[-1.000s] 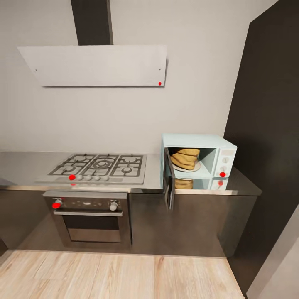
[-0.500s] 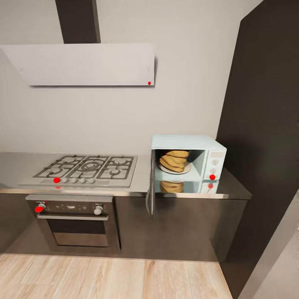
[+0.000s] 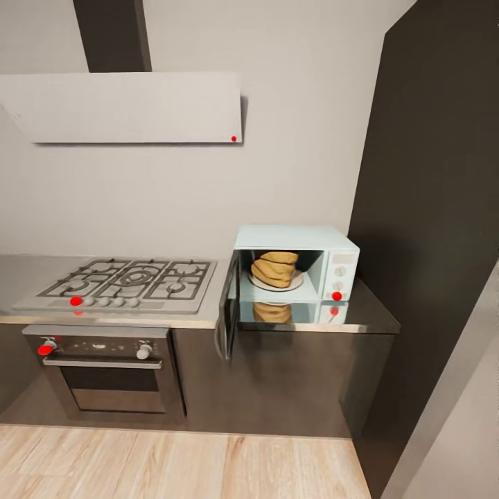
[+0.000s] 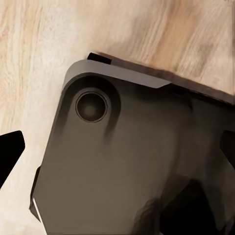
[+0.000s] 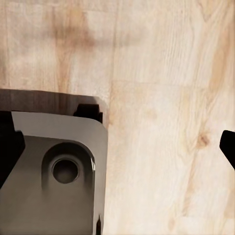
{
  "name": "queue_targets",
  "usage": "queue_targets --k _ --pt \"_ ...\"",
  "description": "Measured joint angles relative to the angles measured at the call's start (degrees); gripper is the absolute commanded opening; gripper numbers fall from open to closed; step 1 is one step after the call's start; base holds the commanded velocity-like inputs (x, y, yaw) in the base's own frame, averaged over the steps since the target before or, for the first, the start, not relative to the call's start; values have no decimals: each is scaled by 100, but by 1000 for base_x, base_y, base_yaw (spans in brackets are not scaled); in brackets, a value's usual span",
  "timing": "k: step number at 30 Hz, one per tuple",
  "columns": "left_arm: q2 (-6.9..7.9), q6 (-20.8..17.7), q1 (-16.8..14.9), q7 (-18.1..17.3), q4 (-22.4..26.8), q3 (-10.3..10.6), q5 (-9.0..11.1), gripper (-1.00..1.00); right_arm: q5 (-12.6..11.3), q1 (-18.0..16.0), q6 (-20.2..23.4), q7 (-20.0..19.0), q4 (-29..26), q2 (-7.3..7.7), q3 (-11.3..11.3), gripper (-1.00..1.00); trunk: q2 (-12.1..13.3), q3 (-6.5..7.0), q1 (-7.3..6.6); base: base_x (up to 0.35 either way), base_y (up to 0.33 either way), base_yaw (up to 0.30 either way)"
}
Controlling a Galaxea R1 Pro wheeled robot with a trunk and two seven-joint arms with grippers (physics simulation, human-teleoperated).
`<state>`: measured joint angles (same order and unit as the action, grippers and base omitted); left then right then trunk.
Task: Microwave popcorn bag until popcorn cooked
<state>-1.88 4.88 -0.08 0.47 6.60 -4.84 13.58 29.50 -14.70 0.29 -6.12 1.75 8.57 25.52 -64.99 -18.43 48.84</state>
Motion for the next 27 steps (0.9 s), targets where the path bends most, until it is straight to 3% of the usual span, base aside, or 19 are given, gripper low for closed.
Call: queue_targets --k 4,8,12,14,16,18,20,27 --pt "17 3 -1 6 287 1 -10 100 0 0 36 -1 1 -13 -4 100 1 0 0 0 -7 0" --pt "89 -437 -3 8 1779 -28 -86 100 -1 0 43 65 1 -34 -7 100 1 1 0 0 0 0" --pt "147 -1787 -3 13 3825 -29 -98 100 -1 0 42 144 1 -69 -9 100 1 2 0 0 0 0" --pt "148 -2772 -21 12 5505 -35 -89 100 -1 0 17 156 0 -65 -7 100 1 2 0 0 0 0" --pt "144 -3173 -122 14 6123 -36 -83 100 -1 0 2 157 0 -63 -7 100 1 2 0 0 0 0" --pt "129 -3672 -615 11 6666 -36 -67 100 -1 0 -24 157 -1 -67 -6 100 2 3 0 0 0 0" --pt "110 -4019 -1280 0 6891 -35 -57 100 0 0 -38 157 -2 -72 -6 100 2 2 -1 0 0 0" --pt "73 -4642 -3231 15 6809 -20 -28 100 0 1 -40 157 -2 -63 -2 100 1 2 0 0 0 0"
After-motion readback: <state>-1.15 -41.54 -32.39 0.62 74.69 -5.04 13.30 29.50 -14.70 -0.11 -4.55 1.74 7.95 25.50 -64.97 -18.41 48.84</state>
